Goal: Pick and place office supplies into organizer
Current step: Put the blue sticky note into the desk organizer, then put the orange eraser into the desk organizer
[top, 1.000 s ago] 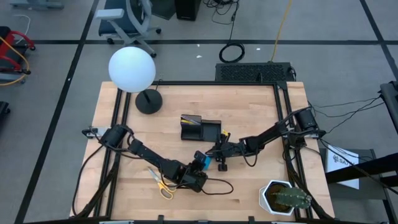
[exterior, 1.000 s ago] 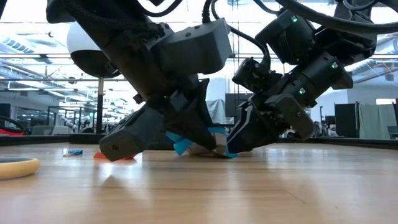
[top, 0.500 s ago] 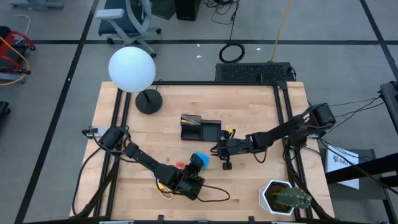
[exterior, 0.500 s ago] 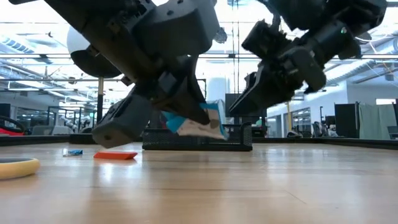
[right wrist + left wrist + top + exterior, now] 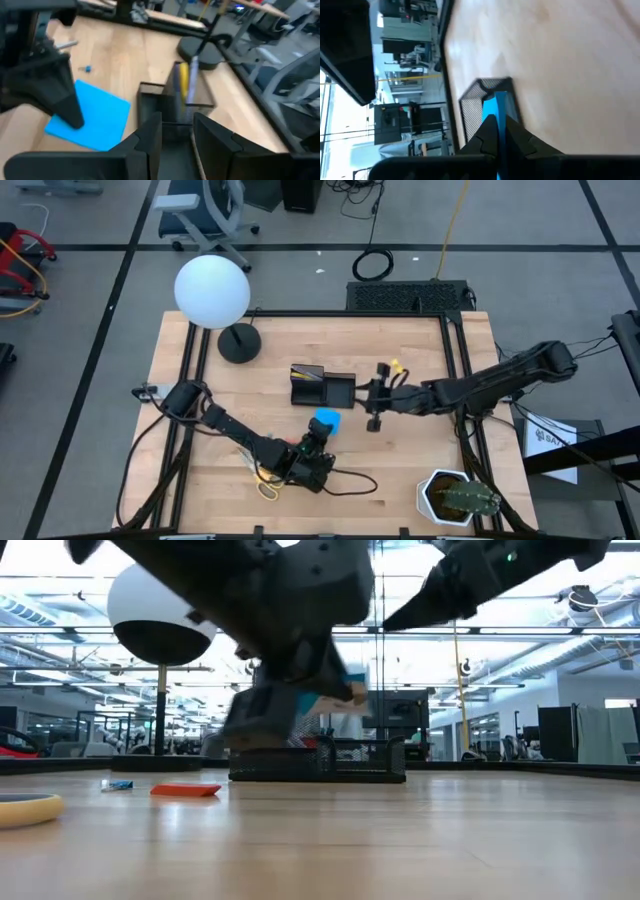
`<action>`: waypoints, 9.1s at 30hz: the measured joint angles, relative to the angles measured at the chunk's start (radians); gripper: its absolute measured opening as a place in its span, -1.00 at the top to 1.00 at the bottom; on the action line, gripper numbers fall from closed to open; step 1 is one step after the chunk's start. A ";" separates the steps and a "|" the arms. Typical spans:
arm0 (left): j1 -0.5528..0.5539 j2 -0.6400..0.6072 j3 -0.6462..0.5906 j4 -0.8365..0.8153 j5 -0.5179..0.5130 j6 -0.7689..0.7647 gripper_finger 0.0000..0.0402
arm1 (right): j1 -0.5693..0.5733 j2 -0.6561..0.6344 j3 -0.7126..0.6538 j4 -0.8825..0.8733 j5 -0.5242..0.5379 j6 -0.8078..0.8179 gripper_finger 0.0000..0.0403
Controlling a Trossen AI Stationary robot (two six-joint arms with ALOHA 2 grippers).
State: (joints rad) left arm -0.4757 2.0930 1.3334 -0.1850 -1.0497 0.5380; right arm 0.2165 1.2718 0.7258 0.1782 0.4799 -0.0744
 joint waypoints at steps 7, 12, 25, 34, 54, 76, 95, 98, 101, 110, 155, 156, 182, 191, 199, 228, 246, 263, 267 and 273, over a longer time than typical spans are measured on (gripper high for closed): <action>0.043 0.000 0.000 0.273 -0.008 0.220 0.97 | -0.001 -0.106 0.000 -0.006 0.100 -0.066 0.48; 0.080 0.000 0.001 0.309 -0.050 0.302 0.97 | -0.001 -0.150 0.000 -0.008 0.128 -0.109 0.48; 0.201 -0.001 0.001 0.312 0.009 0.285 0.97 | -0.007 -0.166 0.000 -0.006 0.175 -0.151 0.48; 0.239 -0.001 0.001 0.309 0.038 0.264 0.97 | -0.007 -0.166 0.000 -0.005 0.174 -0.151 0.48; 0.277 -0.001 0.001 0.309 0.073 0.162 0.62 | -0.007 -0.166 0.000 -0.005 0.174 -0.149 0.48; 0.255 -0.001 0.001 0.309 0.010 0.163 0.44 | -0.007 -0.166 0.000 -0.011 0.173 -0.148 0.48; 0.164 -0.001 0.001 0.312 -0.051 0.227 0.44 | -0.007 -0.166 0.000 -0.018 0.173 -0.147 0.48; 0.150 -0.001 0.001 0.310 -0.051 0.226 0.44 | -0.007 -0.166 0.000 -0.032 0.173 -0.147 0.48; 0.130 -0.001 0.001 0.310 -0.052 0.226 0.44 | -0.007 -0.165 0.000 -0.036 0.173 -0.147 0.48; 0.072 -0.032 0.000 0.273 -0.047 0.193 0.44 | -0.007 -0.165 0.000 -0.035 0.173 -0.147 0.48; 0.145 -0.367 -0.030 -0.659 0.976 -0.502 0.43 | -0.007 -0.165 0.000 -0.048 0.173 -0.121 0.48; 0.147 -0.365 -0.030 -0.657 1.001 -0.494 0.43 | -0.007 -0.165 0.000 -0.048 0.173 -0.121 0.48; 0.157 -0.326 -0.126 -0.553 1.045 -0.457 0.23 | -0.007 -0.165 0.000 -0.048 0.173 -0.121 0.48; 0.157 -0.326 -0.126 -0.522 1.005 -0.472 0.01 | -0.007 -0.165 0.000 -0.049 0.173 -0.121 0.48; 0.164 -0.326 -0.126 -0.521 1.042 -0.477 0.04 | -0.007 -0.165 0.000 -0.049 0.173 -0.121 0.48; 0.192 -0.130 -0.118 -0.507 1.084 -0.515 0.12 | -0.007 -0.165 0.000 -0.052 0.173 -0.109 0.48; 0.191 -0.145 -0.118 -0.524 1.098 -0.544 0.73 | -0.007 -0.166 0.000 -0.052 0.173 -0.109 0.48; 0.193 -0.333 -0.122 -0.589 0.937 -0.556 0.68 | -0.007 -0.166 0.000 -0.056 0.173 -0.109 0.48; 0.207 -0.354 -0.121 -0.587 0.858 -0.531 0.68 | -0.007 -0.166 0.000 -0.055 0.173 -0.109 0.48; 0.250 -0.360 -0.120 -0.580 0.761 -0.486 0.68 | -0.007 -0.166 0.000 -0.056 0.173 -0.109 0.48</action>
State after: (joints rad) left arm -0.2257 1.7329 1.2137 -0.7649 -0.2891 0.0522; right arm 0.2092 1.1061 0.7261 0.1219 0.6533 -0.1837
